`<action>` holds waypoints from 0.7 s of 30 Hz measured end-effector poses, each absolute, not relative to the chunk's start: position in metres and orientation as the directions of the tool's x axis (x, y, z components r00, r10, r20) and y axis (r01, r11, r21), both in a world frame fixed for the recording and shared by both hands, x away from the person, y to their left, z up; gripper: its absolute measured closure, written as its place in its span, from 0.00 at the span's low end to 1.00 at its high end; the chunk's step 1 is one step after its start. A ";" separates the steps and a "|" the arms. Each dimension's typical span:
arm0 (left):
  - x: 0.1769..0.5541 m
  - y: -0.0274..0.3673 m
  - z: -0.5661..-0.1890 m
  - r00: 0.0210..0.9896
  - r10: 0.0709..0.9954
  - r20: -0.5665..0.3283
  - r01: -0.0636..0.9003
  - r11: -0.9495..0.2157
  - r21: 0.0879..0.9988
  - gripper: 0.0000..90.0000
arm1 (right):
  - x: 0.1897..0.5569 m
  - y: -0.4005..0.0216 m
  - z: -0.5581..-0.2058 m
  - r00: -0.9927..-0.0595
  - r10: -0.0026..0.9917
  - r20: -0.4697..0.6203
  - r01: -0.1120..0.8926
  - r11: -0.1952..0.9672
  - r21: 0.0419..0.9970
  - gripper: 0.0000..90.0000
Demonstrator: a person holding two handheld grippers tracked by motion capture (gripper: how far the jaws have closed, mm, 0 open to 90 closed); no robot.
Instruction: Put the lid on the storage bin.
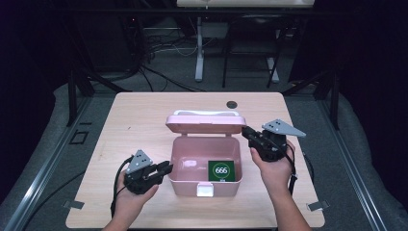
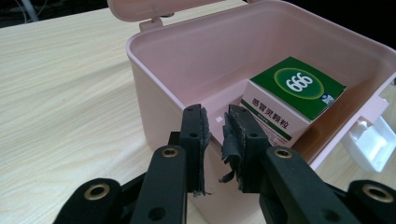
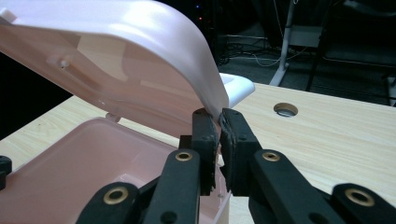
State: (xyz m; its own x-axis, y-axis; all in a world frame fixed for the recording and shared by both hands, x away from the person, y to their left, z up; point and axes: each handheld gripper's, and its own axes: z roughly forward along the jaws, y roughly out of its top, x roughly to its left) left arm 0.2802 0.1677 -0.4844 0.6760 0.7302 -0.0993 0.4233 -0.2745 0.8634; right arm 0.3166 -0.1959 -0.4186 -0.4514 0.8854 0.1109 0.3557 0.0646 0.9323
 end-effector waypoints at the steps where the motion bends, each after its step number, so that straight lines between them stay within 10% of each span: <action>1: 0.280 0.168 -0.483 0.673 0.733 -0.097 0.419 -0.270 0.867 0.85 | 0.317 -0.196 -0.419 -0.452 0.885 0.111 0.354 0.064 0.933 0.94; 21: 0.294 0.167 -0.420 0.634 0.772 -0.052 0.323 -0.203 0.924 0.75 | 0.316 -0.198 -0.429 -0.463 0.876 0.132 0.379 0.061 0.923 0.89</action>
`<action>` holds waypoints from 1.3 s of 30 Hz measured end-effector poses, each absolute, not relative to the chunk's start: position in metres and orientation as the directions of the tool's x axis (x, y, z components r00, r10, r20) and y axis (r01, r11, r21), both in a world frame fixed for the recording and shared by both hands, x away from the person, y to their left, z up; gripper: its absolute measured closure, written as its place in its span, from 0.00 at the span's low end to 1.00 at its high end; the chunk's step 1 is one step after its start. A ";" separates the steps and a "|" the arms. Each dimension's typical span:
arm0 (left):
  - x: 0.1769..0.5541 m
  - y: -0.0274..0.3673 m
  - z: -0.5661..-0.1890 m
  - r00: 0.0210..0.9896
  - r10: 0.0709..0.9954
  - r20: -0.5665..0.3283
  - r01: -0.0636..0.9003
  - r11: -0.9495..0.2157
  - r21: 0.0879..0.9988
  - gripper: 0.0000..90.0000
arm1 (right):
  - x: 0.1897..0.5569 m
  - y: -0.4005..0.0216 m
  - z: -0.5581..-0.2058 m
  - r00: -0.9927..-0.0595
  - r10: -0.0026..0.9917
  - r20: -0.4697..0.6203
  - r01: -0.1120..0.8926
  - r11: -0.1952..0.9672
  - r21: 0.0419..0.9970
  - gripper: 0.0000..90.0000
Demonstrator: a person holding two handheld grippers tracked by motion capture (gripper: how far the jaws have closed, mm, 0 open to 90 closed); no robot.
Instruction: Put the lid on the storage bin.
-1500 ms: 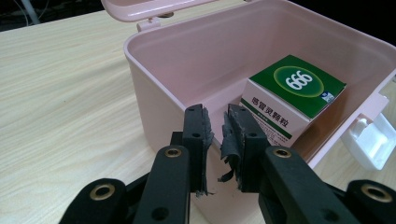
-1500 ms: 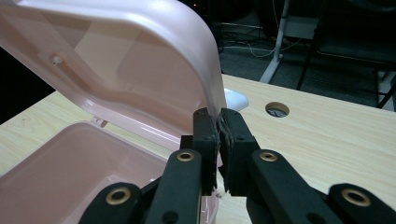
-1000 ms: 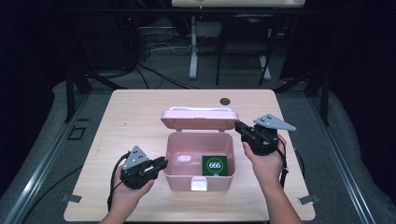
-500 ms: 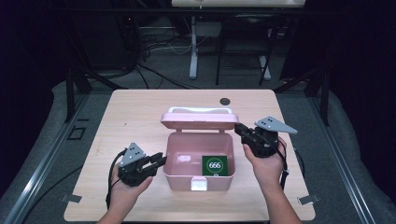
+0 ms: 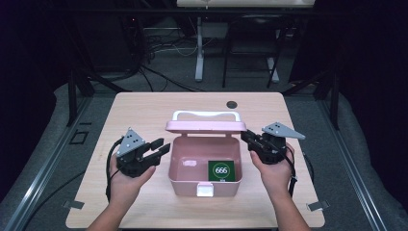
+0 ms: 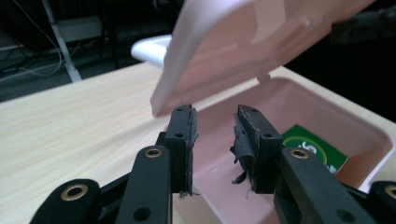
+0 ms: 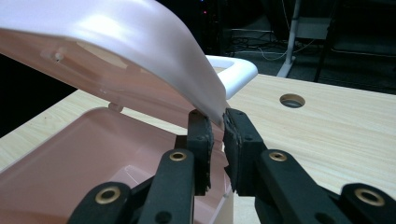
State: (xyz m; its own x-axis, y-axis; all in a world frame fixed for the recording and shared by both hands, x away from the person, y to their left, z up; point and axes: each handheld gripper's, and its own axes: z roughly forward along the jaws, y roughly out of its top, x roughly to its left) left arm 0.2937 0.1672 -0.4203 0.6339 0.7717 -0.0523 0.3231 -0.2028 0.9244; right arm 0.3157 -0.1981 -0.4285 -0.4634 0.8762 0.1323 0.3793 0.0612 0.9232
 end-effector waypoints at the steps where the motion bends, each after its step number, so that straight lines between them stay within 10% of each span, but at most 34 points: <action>1: 0.294 0.167 -0.418 0.634 0.772 -0.046 0.318 -0.205 0.926 0.75 | 0.316 -0.198 -0.429 -0.464 0.876 0.131 0.377 0.061 0.924 0.89; 39: 0.293 0.163 -0.402 0.640 0.768 -0.017 0.276 -0.209 0.938 0.84 | 0.331 -0.211 -0.463 -0.401 0.906 0.137 0.460 0.070 0.885 0.87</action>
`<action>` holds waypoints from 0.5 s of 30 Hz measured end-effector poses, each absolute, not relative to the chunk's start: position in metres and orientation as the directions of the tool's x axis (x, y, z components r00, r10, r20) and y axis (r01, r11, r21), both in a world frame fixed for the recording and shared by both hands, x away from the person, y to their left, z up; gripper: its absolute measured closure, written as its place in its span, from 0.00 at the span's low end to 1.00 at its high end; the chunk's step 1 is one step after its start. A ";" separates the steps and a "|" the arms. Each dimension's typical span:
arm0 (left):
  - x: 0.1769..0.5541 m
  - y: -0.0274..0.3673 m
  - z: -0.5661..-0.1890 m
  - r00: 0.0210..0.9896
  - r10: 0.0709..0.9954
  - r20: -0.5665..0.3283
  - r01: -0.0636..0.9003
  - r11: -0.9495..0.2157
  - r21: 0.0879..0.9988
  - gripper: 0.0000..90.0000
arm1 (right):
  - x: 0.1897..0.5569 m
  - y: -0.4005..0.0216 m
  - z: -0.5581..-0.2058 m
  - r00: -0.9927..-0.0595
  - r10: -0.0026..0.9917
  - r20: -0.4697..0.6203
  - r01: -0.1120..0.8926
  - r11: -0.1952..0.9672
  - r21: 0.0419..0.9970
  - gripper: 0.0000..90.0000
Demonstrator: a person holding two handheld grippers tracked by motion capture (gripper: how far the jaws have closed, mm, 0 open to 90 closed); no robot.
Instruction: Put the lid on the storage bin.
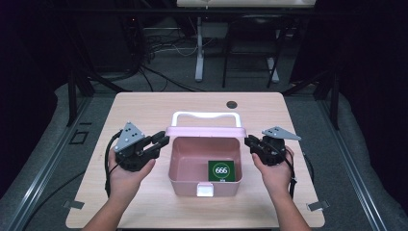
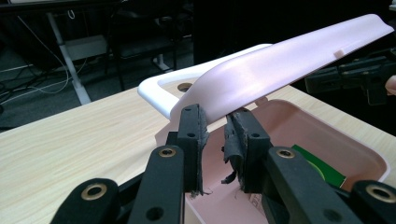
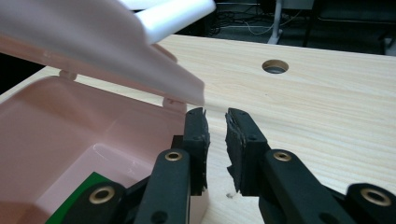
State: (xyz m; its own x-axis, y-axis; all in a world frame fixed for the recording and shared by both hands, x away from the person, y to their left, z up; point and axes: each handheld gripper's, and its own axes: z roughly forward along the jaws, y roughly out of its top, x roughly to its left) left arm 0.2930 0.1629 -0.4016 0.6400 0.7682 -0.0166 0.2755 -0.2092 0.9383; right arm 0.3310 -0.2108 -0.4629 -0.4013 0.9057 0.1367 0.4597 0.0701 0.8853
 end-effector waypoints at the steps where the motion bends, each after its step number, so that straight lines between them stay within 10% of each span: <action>1: 0.292 0.163 -0.402 0.639 0.769 -0.015 0.273 -0.209 0.939 0.84 | 0.331 -0.212 -0.463 -0.398 0.907 0.139 0.466 0.070 0.882 0.87; 15: 0.282 0.166 -0.414 0.656 0.754 -0.021 0.284 -0.221 0.933 0.84 | 0.333 -0.223 -0.463 -0.366 0.918 0.155 0.469 0.038 0.882 0.87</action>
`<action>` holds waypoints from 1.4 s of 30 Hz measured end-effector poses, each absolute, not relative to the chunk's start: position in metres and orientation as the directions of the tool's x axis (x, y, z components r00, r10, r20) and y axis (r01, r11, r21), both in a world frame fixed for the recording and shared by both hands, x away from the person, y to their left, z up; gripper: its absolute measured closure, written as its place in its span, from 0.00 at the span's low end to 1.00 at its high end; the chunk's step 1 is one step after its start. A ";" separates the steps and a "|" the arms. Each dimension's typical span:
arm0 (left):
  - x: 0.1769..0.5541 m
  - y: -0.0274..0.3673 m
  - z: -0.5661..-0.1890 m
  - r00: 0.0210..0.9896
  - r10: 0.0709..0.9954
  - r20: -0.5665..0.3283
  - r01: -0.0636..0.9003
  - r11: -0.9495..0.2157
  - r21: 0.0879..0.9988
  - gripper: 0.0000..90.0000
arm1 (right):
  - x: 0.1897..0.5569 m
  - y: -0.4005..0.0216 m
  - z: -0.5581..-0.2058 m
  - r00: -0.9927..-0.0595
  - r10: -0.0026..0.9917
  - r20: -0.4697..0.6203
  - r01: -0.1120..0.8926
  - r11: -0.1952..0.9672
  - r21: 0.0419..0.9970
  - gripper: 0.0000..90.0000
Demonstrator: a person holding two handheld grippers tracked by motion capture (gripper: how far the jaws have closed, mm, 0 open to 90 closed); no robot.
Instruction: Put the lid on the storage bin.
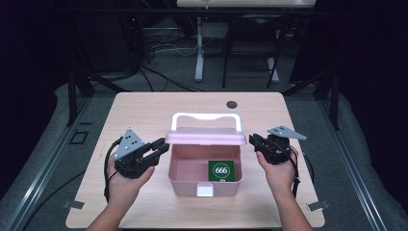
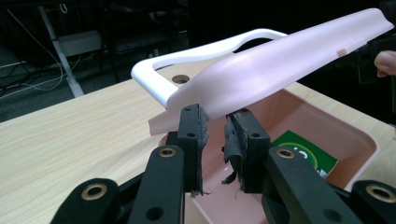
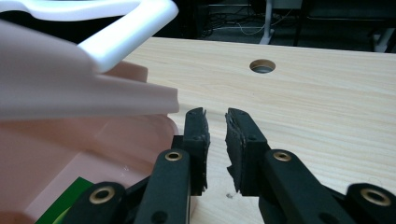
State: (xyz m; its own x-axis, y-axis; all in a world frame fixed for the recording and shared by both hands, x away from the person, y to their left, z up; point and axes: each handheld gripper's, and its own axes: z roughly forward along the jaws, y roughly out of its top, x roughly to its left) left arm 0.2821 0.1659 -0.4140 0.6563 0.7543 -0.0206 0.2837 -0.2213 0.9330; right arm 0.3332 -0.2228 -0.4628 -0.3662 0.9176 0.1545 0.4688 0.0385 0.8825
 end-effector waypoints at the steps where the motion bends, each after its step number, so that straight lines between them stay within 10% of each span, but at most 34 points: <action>1: 0.281 0.166 -0.415 0.657 0.754 -0.019 0.284 -0.223 0.933 0.84 | 0.333 -0.224 -0.462 -0.364 0.918 0.155 0.472 0.038 0.881 0.87; 42: 0.257 0.172 -0.458 0.678 0.733 -0.048 0.344 -0.259 0.903 0.85 | 0.333 -0.229 -0.461 -0.360 0.917 0.171 0.469 0.019 0.883 0.87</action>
State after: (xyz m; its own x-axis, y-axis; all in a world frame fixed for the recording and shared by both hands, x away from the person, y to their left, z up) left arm 0.2569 0.1721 -0.4582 0.6783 0.7332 -0.0482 0.3440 -0.2588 0.9026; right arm 0.3328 -0.2291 -0.4609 -0.3597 0.9172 0.1713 0.4687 0.0189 0.8832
